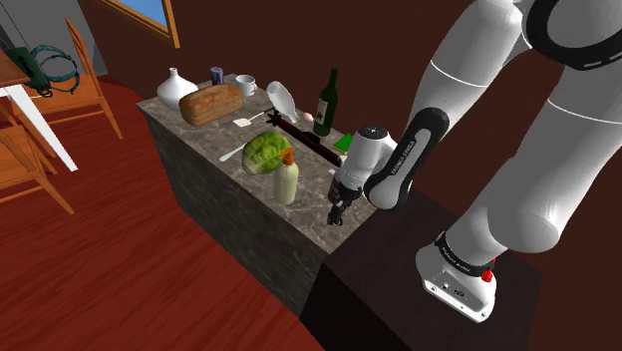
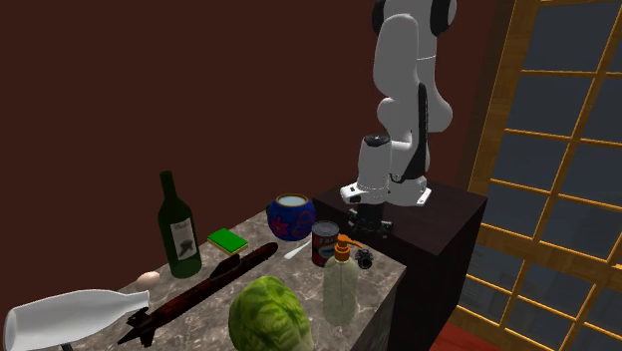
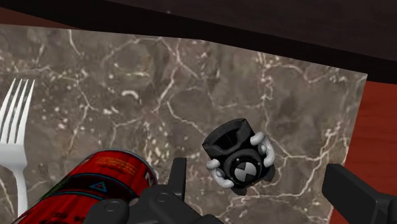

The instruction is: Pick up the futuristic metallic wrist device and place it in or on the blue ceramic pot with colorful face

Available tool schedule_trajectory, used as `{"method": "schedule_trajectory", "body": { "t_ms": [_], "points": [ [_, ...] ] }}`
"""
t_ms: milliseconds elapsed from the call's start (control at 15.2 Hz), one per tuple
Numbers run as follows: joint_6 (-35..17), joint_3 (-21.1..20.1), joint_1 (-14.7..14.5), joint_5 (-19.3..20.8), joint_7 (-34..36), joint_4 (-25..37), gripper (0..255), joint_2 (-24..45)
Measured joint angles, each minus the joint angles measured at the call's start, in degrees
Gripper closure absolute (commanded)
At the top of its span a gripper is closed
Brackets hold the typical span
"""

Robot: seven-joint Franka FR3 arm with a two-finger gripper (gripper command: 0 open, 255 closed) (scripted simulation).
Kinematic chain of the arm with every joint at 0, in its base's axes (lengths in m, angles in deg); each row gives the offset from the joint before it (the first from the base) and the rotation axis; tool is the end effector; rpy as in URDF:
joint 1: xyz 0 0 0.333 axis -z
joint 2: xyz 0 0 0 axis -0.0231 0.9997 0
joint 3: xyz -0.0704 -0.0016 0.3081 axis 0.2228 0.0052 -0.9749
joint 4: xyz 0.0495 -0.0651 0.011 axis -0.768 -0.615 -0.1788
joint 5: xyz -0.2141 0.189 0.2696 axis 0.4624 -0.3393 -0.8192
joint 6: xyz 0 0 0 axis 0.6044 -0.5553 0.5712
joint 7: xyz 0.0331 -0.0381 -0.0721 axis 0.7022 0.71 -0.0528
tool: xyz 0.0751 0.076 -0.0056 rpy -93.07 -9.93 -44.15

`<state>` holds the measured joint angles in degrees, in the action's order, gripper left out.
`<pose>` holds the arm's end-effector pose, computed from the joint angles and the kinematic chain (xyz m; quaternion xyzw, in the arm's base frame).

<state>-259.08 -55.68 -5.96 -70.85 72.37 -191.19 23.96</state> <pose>0.3292 0.0660 0.1423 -0.9973 -0.0733 0.0001 0.0006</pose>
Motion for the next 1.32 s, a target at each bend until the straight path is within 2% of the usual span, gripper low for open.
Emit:
{"method": "schedule_trajectory", "body": {
  "t_ms": [396, 792, 858, 1320],
  "points": [
    [-6.1, 2.9, -2.4, 0.9, 0.5, 2.2, 0, 8.3],
    [-7.0, 3.2, -2.8, 0.9, 0.6, 2.5, 0, 9.5],
    [-7.0, 3.2, -2.8, 0.9, 0.6, 2.5, 255, 9.5],
    [-7.0, 3.2, -2.8, 0.9, 0.6, 2.5, 255, 9.5]
  ]
}}
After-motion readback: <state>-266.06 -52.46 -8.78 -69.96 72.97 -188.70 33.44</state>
